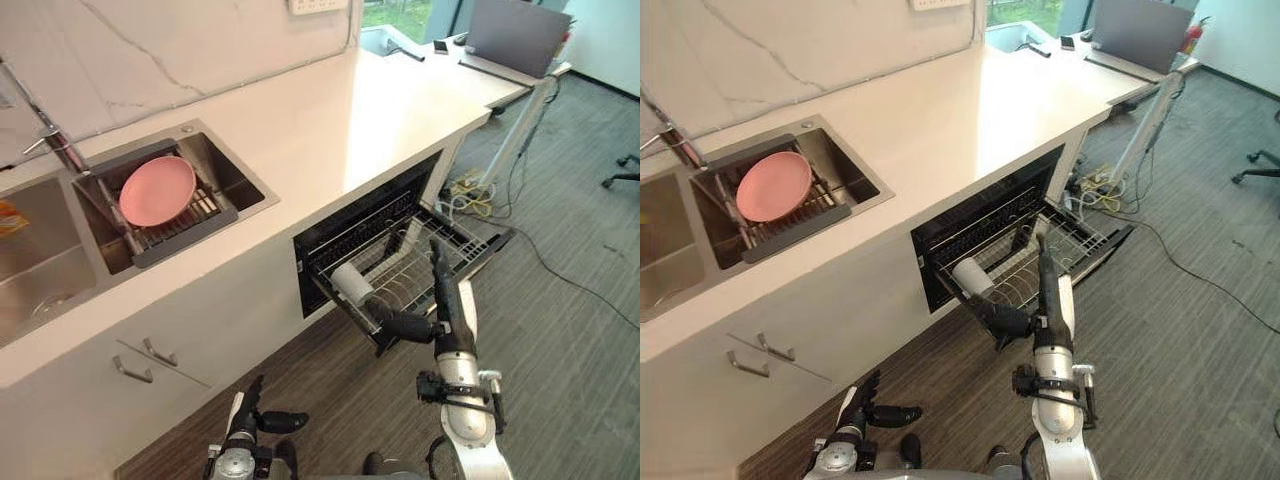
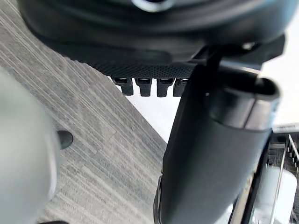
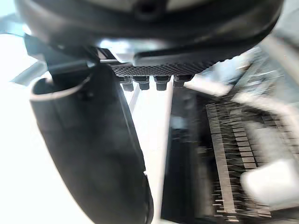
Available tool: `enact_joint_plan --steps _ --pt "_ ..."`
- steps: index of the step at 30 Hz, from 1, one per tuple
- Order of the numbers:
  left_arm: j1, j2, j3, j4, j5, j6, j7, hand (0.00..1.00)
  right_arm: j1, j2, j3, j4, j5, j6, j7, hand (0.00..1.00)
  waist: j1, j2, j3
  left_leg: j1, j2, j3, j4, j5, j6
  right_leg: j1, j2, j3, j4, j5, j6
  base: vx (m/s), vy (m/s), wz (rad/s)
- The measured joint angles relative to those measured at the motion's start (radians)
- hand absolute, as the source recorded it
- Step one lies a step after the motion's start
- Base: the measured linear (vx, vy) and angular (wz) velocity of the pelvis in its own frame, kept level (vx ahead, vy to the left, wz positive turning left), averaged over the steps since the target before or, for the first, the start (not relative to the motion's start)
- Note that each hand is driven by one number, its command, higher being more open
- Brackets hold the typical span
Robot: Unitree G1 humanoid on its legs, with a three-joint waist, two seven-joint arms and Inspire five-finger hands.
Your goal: Walk over to the sink, pick up the cup, carry it to the dishwasher, place the cup inside the dishwasher, then close the dishwasher door
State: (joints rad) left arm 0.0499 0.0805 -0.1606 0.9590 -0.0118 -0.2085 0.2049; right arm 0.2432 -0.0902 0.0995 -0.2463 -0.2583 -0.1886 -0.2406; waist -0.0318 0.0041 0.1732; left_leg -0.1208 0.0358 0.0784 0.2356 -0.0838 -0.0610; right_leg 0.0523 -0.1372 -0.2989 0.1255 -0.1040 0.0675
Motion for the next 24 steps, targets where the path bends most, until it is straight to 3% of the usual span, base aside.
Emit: enact_joint_plan --steps 2,3,4,6,9,11,12,13,15,16,17,18,20,21,22,23,24 --pt "-0.011 -0.006 0.006 0.016 -0.004 -0.006 0.002 1.00 -0.022 -0.022 -0.008 -0.046 0.000 -0.010 -0.010 1.00 0.006 0.003 0.002 -0.020 0.063 0.138 0.030 -0.024 0.010 0.012 -0.002 -0.041 -0.003 -0.001 0.000 0.01 -0.002 0.64" --pt "-0.015 -0.009 0.007 0.020 -0.005 -0.007 0.002 1.00 -0.037 -0.041 -0.018 -0.072 0.000 -0.013 -0.025 1.00 0.005 0.003 0.002 -0.029 0.108 0.228 0.047 -0.013 0.005 0.025 -0.009 -0.079 -0.003 -0.009 0.006 0.05 0.018 0.83" --pt "-0.017 -0.010 0.008 0.020 -0.006 -0.008 0.002 1.00 -0.053 -0.052 -0.027 -0.087 0.000 -0.014 -0.032 1.00 0.005 0.005 0.001 -0.030 0.123 0.274 0.045 0.009 0.020 0.034 -0.019 -0.105 -0.001 -0.015 0.015 0.09 0.088 0.88" --pt "-0.026 -0.013 0.017 0.021 -0.007 -0.009 0.003 1.00 -0.107 -0.077 -0.037 -0.100 0.000 -0.026 -0.041 1.00 0.014 -0.001 0.003 -0.037 0.103 0.320 0.021 0.023 0.037 0.034 -0.047 -0.134 -0.006 -0.014 0.031 0.08 0.121 0.51" --pt "-0.029 -0.015 0.015 0.021 -0.007 -0.009 0.009 1.00 -0.164 -0.082 -0.031 -0.100 -0.002 -0.034 -0.040 1.00 0.021 -0.006 0.002 -0.036 0.047 0.318 -0.011 0.023 0.059 0.036 -0.096 -0.160 -0.003 -0.015 0.066 0.10 0.132 0.29" --pt "-0.032 -0.014 0.008 0.026 -0.007 -0.009 0.009 1.00 -0.172 -0.085 -0.037 -0.098 -0.003 -0.034 -0.040 1.00 0.017 -0.015 0.007 -0.026 0.014 0.323 0.005 -0.012 0.091 0.059 -0.141 -0.193 0.029 -0.036 0.096 0.13 0.163 0.39" --pt "-0.033 -0.014 0.006 0.026 -0.007 -0.009 0.009 1.00 -0.172 -0.089 -0.038 -0.095 -0.004 -0.034 -0.040 1.00 0.017 -0.018 0.008 -0.019 0.007 0.331 0.013 -0.030 0.095 0.064 -0.156 -0.197 0.049 -0.046 0.103 0.14 0.181 0.37" --pt "-0.034 -0.017 0.005 0.028 -0.007 -0.009 0.009 1.00 -0.172 -0.095 -0.037 -0.087 -0.012 -0.034 -0.039 1.00 0.016 -0.025 0.013 0.007 -0.013 0.340 0.013 -0.055 0.120 0.066 -0.194 -0.199 0.119 -0.065 0.105 0.15 0.195 0.27" --pt "-0.028 -0.020 -0.005 0.027 -0.007 -0.009 0.008 1.00 -0.172 -0.108 -0.029 -0.070 -0.016 -0.032 -0.034 1.00 0.015 -0.032 0.011 0.067 -0.053 0.330 -0.018 -0.069 0.136 0.015 -0.271 -0.184 0.335 -0.077 0.075 0.15 0.204 0.24" --pt "-0.023 -0.015 -0.007 0.027 -0.007 -0.007 0.004 1.00 -0.172 -0.106 -0.015 -0.063 -0.025 -0.032 -0.028 1.00 0.013 -0.051 0.000 0.100 -0.081 0.315 -0.041 -0.074 0.149 -0.044 -0.323 -0.143 0.488 -0.058 0.025 0.19 0.182 0.33" --pt "-0.019 -0.003 -0.012 0.026 -0.007 -0.005 0.006 1.00 -0.174 -0.103 -0.005 -0.044 -0.044 -0.034 -0.021 1.00 0.009 -0.065 -0.009 0.123 -0.094 0.292 -0.056 -0.075 0.170 -0.111 -0.332 -0.061 0.611 -0.070 -0.010 0.20 0.159 0.45" --pt "-0.016 0.005 -0.017 0.025 -0.007 -0.005 0.008 1.00 -0.173 -0.101 -0.002 -0.032 -0.050 -0.034 -0.017 1.00 0.004 -0.070 -0.013 0.131 -0.095 0.277 -0.061 -0.075 0.171 -0.134 -0.318 -0.024 0.652 -0.091 -0.007 0.28 0.118 0.67" --pt "-0.007 0.018 -0.023 0.024 -0.007 -0.004 0.009 1.00 -0.171 -0.102 0.002 0.002 -0.060 -0.034 -0.001 1.00 -0.014 -0.077 -0.017 0.166 -0.096 0.209 -0.086 -0.073 0.172 -0.203 -0.216 0.105 0.678 -0.168 0.005 0.30 0.062 0.86" --pt "-0.008 0.017 -0.023 0.024 -0.007 -0.003 0.009 1.00 -0.170 -0.103 0.002 0.005 -0.061 -0.034 0.002 1.00 -0.014 -0.076 -0.016 0.170 -0.096 0.192 -0.089 -0.073 0.172 -0.219 -0.185 0.137 0.655 -0.179 0.004 0.24 -0.007 0.91" --pt "-0.008 0.017 -0.024 0.024 -0.007 -0.003 0.009 1.00 -0.160 -0.103 0.001 0.006 -0.062 -0.034 0.004 1.00 -0.021 -0.075 -0.015 0.176 -0.096 0.153 -0.095 -0.073 0.170 -0.242 -0.122 0.202 0.578 -0.193 0.008 0.18 -0.038 0.75" --pt "-0.008 0.017 -0.024 0.024 -0.006 -0.003 0.009 1.00 -0.155 -0.104 -0.001 0.008 -0.062 -0.034 0.005 1.00 -0.023 -0.075 -0.015 0.176 -0.096 0.132 -0.094 -0.074 0.165 -0.251 -0.093 0.237 0.531 -0.192 0.009 0.22 -0.086 1.00" --pt "-0.004 0.017 -0.024 0.027 -0.006 -0.003 0.009 1.00 -0.146 -0.104 -0.006 0.018 -0.064 -0.032 0.010 1.00 -0.025 -0.077 -0.016 0.180 -0.097 0.103 -0.089 -0.080 0.139 -0.262 -0.046 0.289 0.414 -0.174 0.018 0.21 -0.114 0.89"
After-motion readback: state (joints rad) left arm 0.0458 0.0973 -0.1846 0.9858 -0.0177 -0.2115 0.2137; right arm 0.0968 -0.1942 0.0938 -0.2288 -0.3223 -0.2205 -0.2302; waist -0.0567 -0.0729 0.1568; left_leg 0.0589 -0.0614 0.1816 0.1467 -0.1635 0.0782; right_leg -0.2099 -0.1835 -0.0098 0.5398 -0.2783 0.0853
